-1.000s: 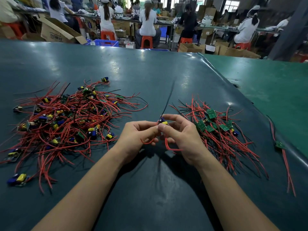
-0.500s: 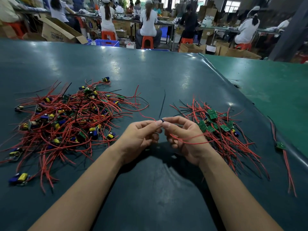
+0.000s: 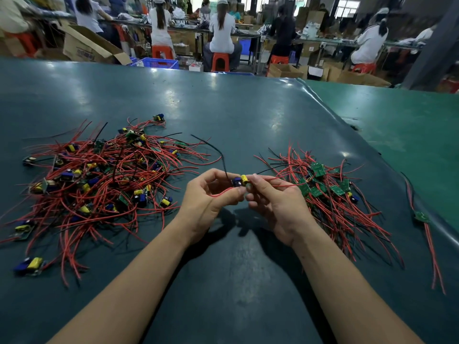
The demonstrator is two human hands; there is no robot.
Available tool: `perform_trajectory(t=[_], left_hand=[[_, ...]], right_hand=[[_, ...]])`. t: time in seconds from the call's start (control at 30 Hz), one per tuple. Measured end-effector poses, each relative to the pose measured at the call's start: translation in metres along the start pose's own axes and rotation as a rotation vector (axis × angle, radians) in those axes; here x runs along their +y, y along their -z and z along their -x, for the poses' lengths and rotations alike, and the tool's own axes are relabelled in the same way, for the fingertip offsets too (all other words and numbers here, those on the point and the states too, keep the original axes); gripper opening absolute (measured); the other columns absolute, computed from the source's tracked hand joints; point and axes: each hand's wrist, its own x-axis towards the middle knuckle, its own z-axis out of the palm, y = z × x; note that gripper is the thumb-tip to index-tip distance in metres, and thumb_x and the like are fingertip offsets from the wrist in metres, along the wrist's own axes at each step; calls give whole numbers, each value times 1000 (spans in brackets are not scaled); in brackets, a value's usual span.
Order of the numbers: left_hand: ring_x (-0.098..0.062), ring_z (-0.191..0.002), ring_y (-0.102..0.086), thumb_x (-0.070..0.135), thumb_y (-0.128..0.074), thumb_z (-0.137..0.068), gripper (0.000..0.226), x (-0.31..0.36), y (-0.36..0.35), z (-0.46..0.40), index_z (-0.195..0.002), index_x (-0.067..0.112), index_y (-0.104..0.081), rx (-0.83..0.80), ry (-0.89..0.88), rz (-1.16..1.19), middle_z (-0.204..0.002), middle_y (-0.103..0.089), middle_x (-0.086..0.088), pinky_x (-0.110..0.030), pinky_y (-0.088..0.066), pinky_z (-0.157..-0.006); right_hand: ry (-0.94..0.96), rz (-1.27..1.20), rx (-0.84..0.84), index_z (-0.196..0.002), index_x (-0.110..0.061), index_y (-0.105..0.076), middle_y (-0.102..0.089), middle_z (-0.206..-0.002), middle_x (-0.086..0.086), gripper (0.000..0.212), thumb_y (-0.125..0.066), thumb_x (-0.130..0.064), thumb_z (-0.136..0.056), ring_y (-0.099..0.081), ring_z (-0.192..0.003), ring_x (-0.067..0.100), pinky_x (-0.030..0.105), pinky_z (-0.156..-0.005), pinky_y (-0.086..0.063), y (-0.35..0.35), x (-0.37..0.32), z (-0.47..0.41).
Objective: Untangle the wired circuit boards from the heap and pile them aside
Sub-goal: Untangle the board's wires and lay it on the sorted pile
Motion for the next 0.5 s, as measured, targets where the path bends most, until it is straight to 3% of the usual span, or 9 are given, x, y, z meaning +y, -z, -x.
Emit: perform_trajectory(t=[0.1, 0.27, 0.4, 0.5], left_hand=[[-16, -71, -69, 6, -82, -69, 18, 1, 0, -1, -77, 19, -72, -19, -21, 5, -81, -74, -6, -25, -55, -68], [-19, -61, -68, 6, -78, -66, 16, 1, -6, -1, -65, 20, -71, -54, 78, 173, -73, -71, -6, -25, -55, -64], [-18, -65, -66, 9, -82, -62, 14, 2, -5, -2, -69, 17, -72, -31, 60, 164, -74, -72, -6, -26, -55, -68], [-18, -69, -63, 10, -80, -66, 21, 0, -4, 1, -81, 2, -68, -46, 22, -47, -75, -72, -8, -27, -52, -71]], right_hand=[[32, 35, 43, -81, -6, -71, -65, -60, 3, 12, -65, -11, -90, -58, -48, 8, 17, -44, -48, 1, 2, -2], [-14, -103, 105, -63, -11, -74, -60, -55, -2, 16, -74, -25, -71, -51, -43, 3, 12, -39, -41, 2, -3, -3], [-6, -140, 37, -85, -3, -72, -70, -66, 4, 16, -69, -16, -76, -63, -54, 7, 14, -52, -52, 1, 2, -3], [29, 70, 69, -83, -7, -75, -71, -68, 5, 12, -69, -17, -86, -59, -52, 8, 16, -47, -48, -1, 5, -3]])
